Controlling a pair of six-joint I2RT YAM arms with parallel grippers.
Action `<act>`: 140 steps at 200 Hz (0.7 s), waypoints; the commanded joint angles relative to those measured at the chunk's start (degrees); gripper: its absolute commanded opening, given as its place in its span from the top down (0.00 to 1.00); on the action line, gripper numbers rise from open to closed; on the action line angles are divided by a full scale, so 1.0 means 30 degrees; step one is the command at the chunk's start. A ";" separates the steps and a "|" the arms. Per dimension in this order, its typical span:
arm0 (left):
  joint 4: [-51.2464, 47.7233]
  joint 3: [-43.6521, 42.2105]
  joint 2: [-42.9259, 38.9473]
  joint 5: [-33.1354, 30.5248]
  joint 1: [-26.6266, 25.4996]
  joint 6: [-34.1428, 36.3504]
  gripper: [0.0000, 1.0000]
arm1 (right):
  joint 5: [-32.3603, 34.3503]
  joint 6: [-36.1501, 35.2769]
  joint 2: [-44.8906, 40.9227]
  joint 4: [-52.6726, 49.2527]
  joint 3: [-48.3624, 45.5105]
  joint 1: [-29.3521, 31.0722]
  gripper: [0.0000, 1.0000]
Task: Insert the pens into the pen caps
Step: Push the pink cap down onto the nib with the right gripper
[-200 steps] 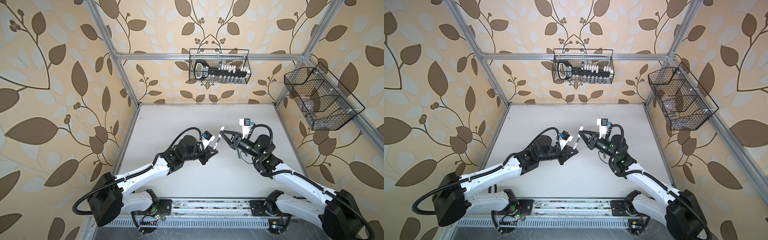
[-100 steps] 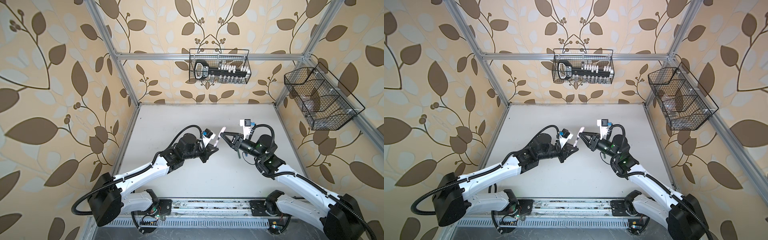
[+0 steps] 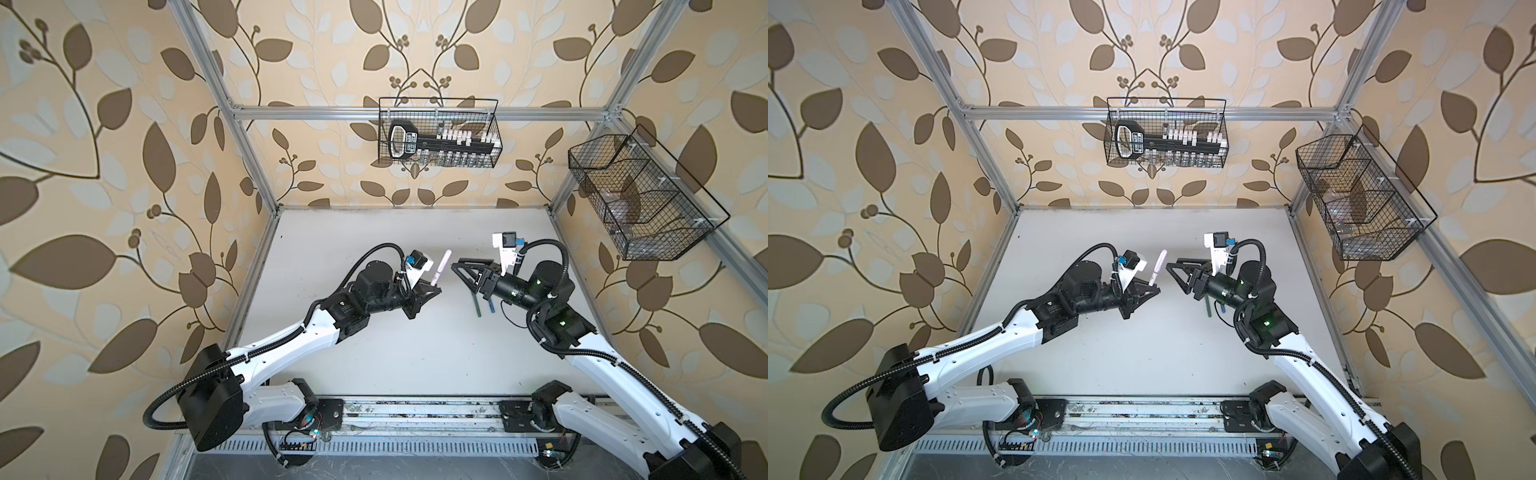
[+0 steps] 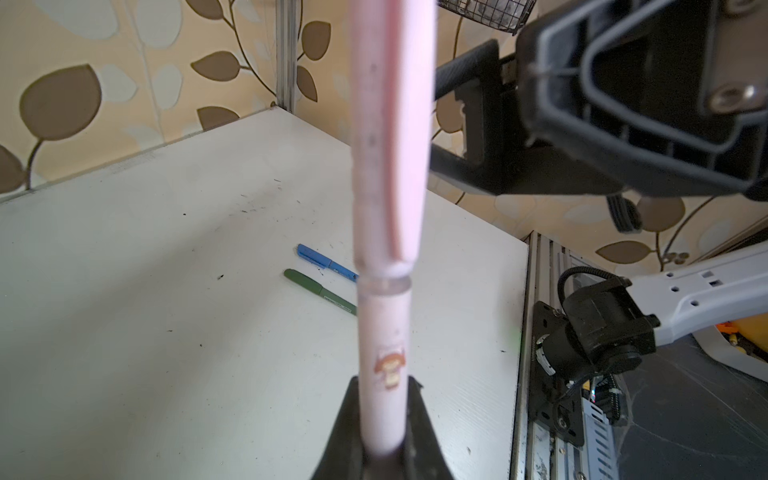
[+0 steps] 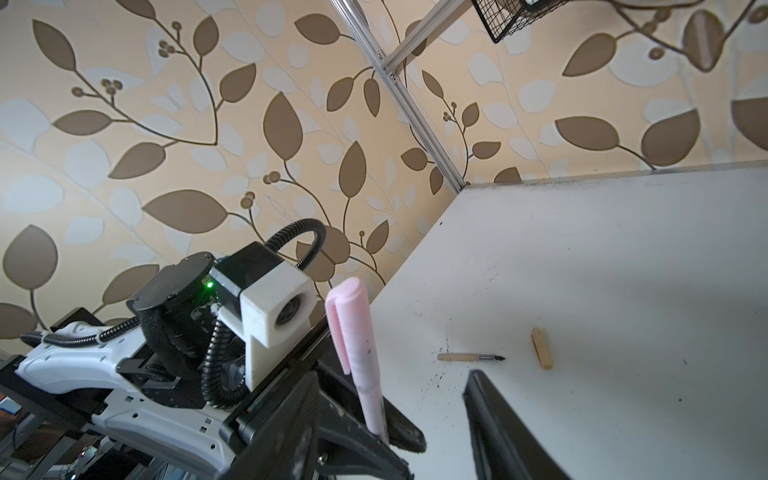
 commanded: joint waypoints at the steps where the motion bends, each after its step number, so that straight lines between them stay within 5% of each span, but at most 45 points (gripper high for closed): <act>1: 0.0665 0.1138 0.0141 0.1047 -0.0178 0.0436 1.00 | -0.1861 -0.1745 0.0081 -0.2444 0.1577 -0.0071 0.41; 41: 0.1013 0.1103 0.0170 0.1455 -0.0178 0.0128 1.00 | -0.1993 -0.2788 0.0063 -0.4735 0.2720 -0.0512 0.40; 140: 0.0606 0.0874 0.0029 0.1653 -0.0178 0.0231 1.00 | -0.3458 -0.1463 0.2047 -0.2020 0.3345 -0.0815 0.43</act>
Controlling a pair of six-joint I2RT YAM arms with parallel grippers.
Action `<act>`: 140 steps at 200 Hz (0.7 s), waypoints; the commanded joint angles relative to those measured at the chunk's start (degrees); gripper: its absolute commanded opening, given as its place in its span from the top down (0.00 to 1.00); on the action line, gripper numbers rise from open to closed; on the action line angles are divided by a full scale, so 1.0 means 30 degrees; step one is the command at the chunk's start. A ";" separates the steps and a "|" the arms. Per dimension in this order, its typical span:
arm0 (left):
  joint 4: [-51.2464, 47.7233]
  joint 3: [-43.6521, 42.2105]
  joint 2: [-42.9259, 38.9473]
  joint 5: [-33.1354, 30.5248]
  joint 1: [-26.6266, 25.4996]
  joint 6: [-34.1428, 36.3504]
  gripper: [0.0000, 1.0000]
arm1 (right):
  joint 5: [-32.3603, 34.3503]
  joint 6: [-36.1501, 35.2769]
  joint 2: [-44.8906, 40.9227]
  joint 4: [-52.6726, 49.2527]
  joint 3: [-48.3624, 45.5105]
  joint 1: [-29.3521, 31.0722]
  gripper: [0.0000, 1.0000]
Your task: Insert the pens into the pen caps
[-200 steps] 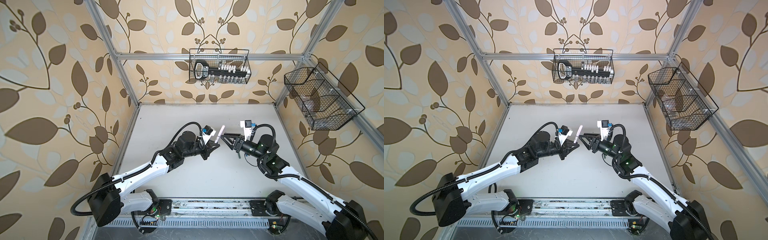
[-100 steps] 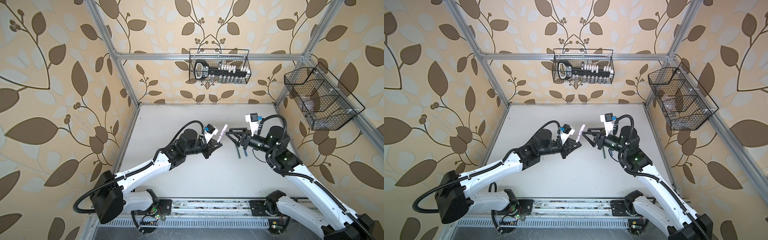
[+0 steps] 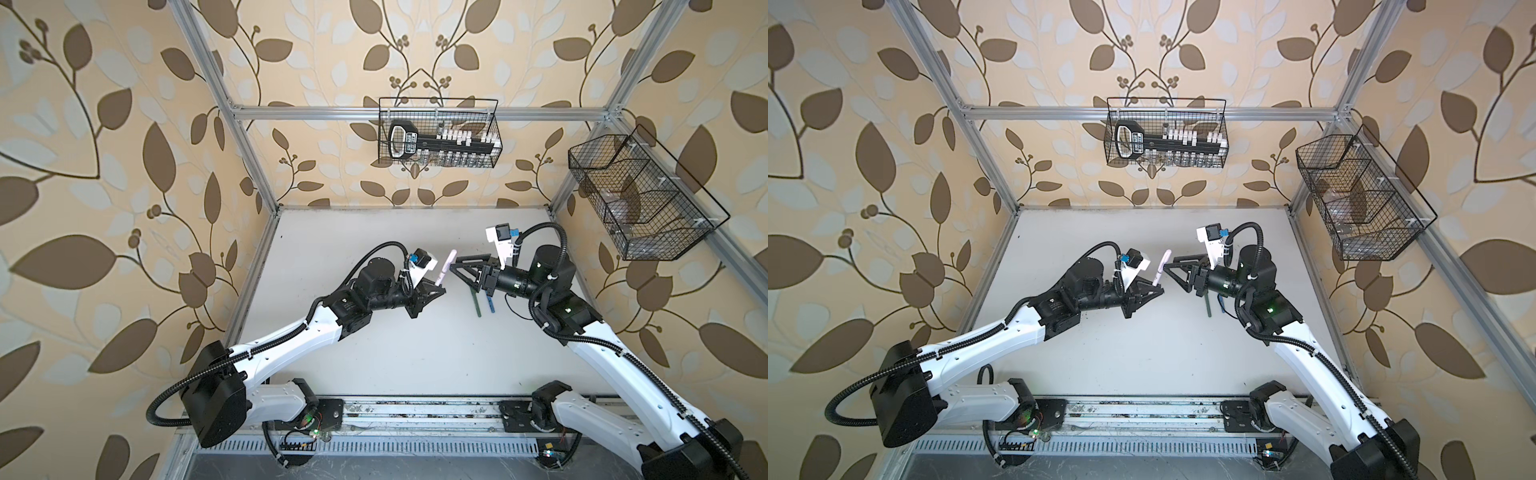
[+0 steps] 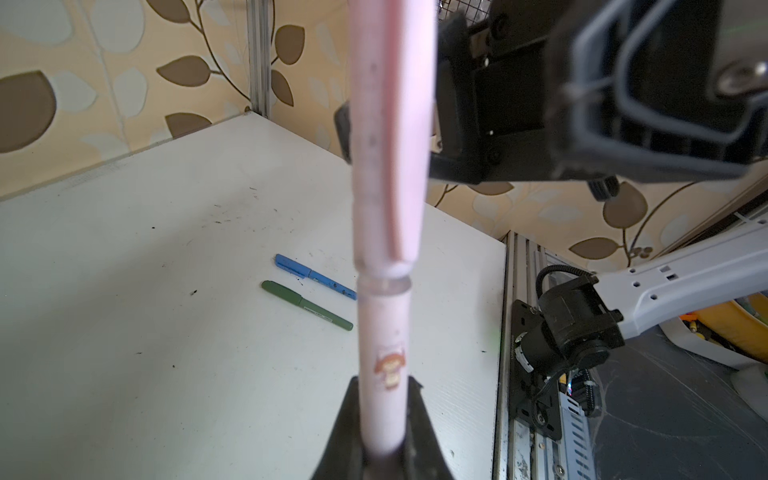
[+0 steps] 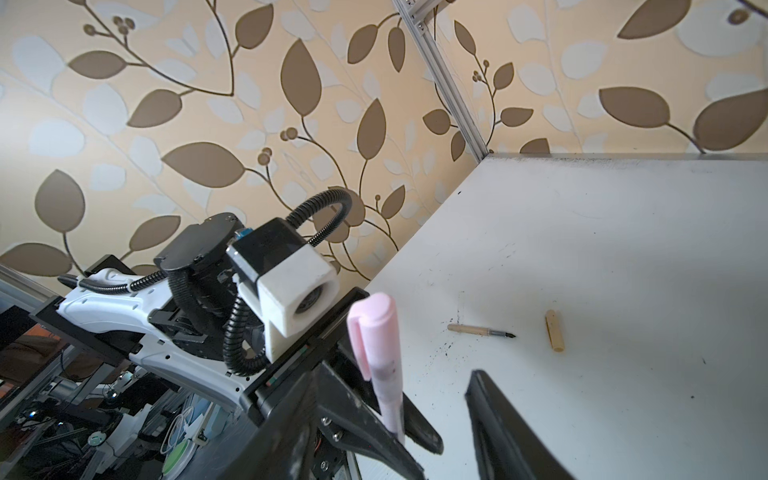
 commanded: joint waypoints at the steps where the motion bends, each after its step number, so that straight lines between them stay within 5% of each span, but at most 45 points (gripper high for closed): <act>1: 0.0519 0.0429 -0.0243 0.0623 -0.0178 0.0252 1.00 | -0.0587 0.0205 0.0574 0.0826 0.0914 -0.0052 0.43; 81: 0.0714 0.0454 0.0129 0.0970 -0.0186 0.0081 1.00 | -0.1483 0.0960 0.1431 0.2350 0.1459 -0.0200 0.50; 140: 0.0926 0.0586 0.0276 0.0895 -0.0208 0.0077 1.00 | -0.2093 0.1204 0.1788 0.2666 0.1247 -0.0185 0.80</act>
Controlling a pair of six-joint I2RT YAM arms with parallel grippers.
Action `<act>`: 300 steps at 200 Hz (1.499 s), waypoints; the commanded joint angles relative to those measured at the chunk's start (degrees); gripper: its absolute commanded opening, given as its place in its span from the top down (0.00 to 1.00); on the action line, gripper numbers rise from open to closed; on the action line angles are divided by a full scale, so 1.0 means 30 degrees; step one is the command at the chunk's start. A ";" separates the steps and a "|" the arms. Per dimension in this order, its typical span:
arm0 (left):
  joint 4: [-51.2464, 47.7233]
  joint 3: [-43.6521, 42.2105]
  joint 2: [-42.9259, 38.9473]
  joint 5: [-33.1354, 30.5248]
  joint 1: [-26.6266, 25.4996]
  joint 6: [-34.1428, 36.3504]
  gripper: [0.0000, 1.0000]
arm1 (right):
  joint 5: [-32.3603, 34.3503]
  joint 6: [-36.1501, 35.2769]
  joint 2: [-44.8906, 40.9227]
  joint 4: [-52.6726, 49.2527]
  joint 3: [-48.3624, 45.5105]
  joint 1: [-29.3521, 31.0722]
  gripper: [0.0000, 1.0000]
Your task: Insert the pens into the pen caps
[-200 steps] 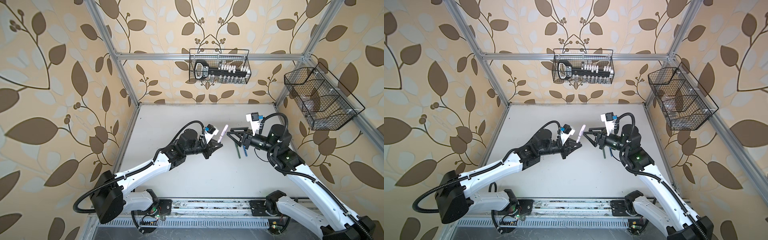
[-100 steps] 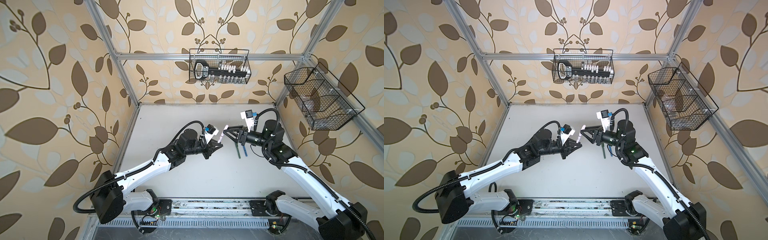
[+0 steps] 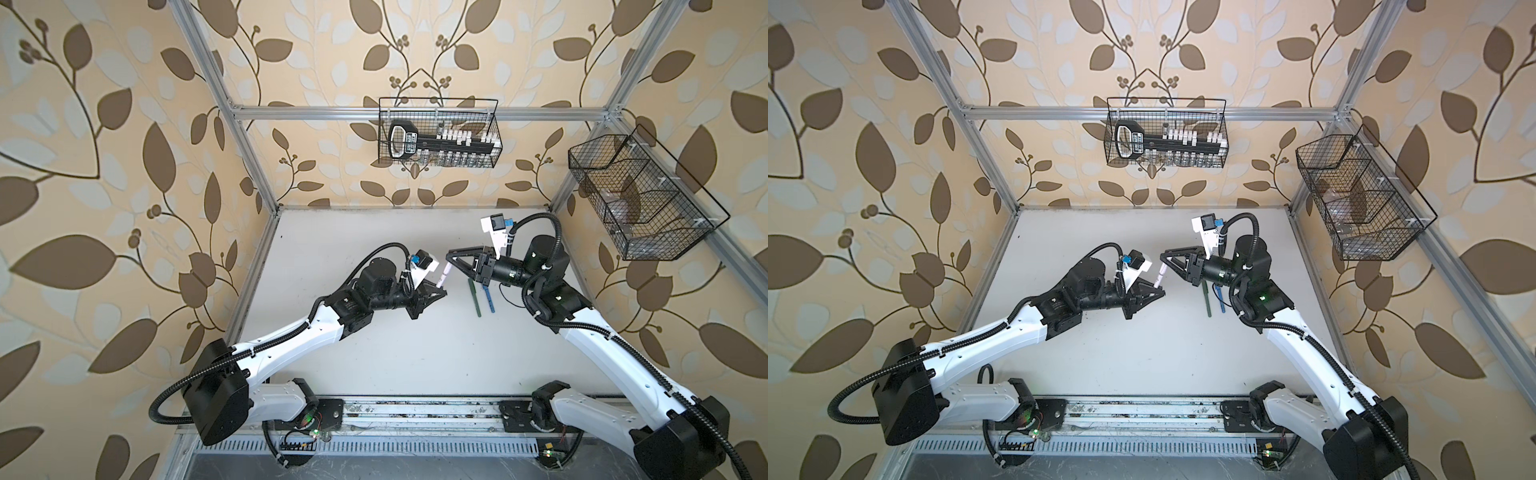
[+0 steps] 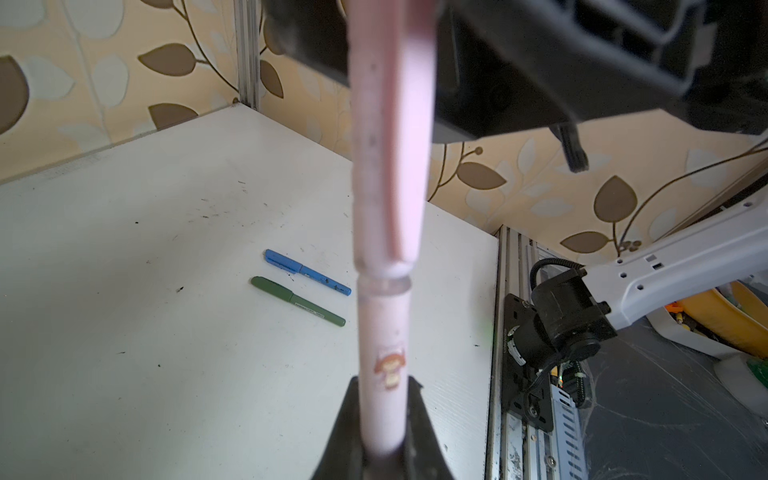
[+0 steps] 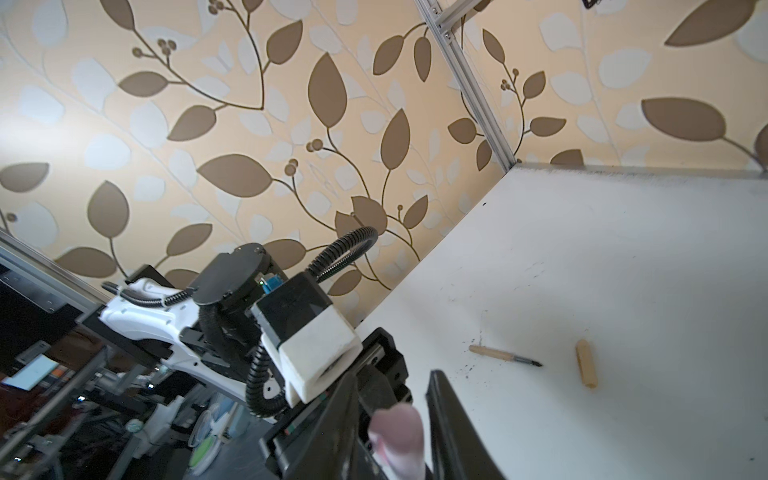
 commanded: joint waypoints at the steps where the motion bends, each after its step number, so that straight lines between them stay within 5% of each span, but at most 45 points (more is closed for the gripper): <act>1: 0.0913 0.0588 -0.0001 0.0397 -0.0208 0.0128 1.00 | -0.0644 -0.0025 0.0105 0.0405 0.0380 -0.0061 0.80; 43: 0.1751 0.0648 -0.0491 -0.0580 -0.0186 0.0350 1.00 | -0.1012 -0.0134 0.0178 0.0258 0.0188 -0.0061 1.00; 85: 0.3758 0.0808 -0.1293 -0.2346 -0.0178 0.1225 1.00 | -0.1410 -0.0535 0.0087 -0.0076 -0.0387 0.0100 1.00; 181: 0.6336 0.2669 -0.0983 -0.1836 0.0410 0.2414 1.00 | -0.1104 -0.1085 0.0621 -0.0793 -0.1381 0.1900 1.00; 238: 0.7258 0.3839 -0.0496 0.0977 0.1198 0.0766 1.00 | -0.1192 0.0044 0.0455 0.1354 -0.2726 0.2470 1.00; 300: 0.3060 0.2935 0.0130 0.5252 0.1182 -0.1005 1.00 | -0.2780 -0.1010 -0.0921 -0.0881 -0.1187 -0.0245 1.00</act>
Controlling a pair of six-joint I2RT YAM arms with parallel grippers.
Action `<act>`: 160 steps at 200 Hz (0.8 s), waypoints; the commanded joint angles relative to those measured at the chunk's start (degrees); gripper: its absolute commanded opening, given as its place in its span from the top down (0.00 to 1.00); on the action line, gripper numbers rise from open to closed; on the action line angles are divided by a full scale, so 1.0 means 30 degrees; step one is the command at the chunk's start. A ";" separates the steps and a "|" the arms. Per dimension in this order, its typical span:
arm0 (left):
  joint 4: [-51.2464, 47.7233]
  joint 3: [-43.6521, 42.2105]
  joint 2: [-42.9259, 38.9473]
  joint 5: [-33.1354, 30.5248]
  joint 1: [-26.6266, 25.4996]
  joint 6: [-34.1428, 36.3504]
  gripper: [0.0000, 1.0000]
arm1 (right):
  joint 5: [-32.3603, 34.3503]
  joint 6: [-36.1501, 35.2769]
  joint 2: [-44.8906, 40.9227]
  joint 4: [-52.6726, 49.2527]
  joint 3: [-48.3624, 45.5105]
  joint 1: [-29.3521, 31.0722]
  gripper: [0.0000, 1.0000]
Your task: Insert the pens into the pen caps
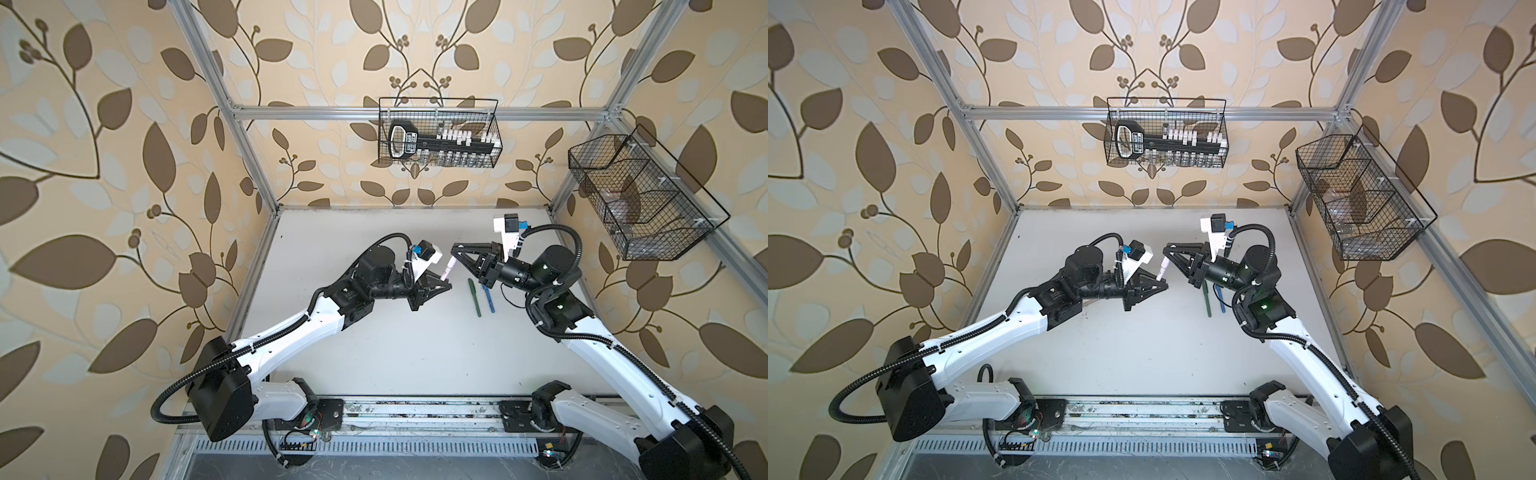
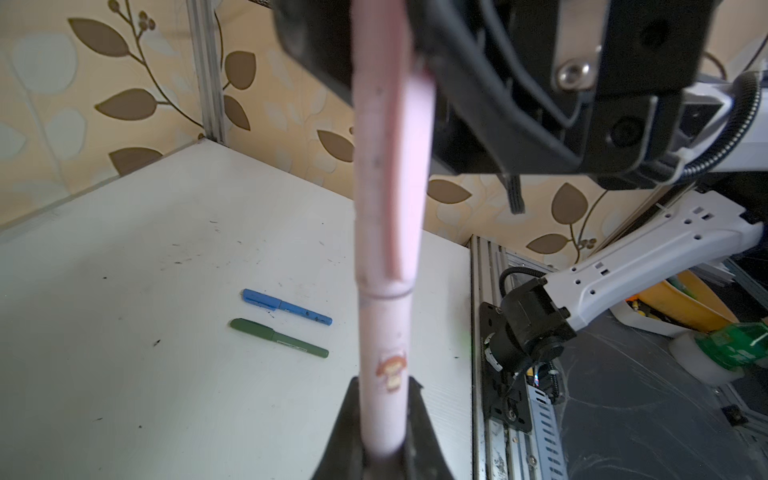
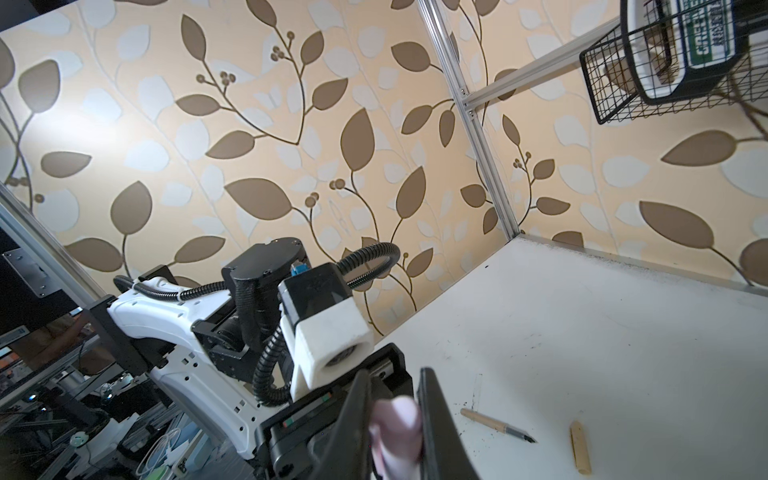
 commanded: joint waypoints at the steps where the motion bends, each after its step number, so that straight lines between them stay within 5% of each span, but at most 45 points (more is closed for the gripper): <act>1: 0.3486 0.0953 -0.0420 0.2203 0.0258 -0.1411 1.00 | -0.3179 -0.0625 0.0347 -0.4673 0.0226 -0.0343 1.00; 25: 0.3686 0.0462 -0.0041 0.4589 0.0251 -0.2601 1.00 | -0.3535 -0.1821 -0.0159 -0.6419 0.1270 -0.0907 0.59; 37: 0.3872 0.0425 0.0152 0.5438 0.0216 -0.3130 1.00 | -0.3674 -0.2184 -0.0725 -0.6637 0.1442 -0.1265 0.51; 86: 0.3935 0.0102 0.0375 0.6648 0.0091 -0.3751 1.00 | -0.3867 -0.1701 -0.1864 -0.6045 0.1178 -0.2281 0.43; 160: 0.3488 -0.0133 0.1103 0.6681 -0.0012 -0.3814 1.00 | -0.5061 0.0248 -0.1094 -0.3059 0.1717 -0.2208 0.49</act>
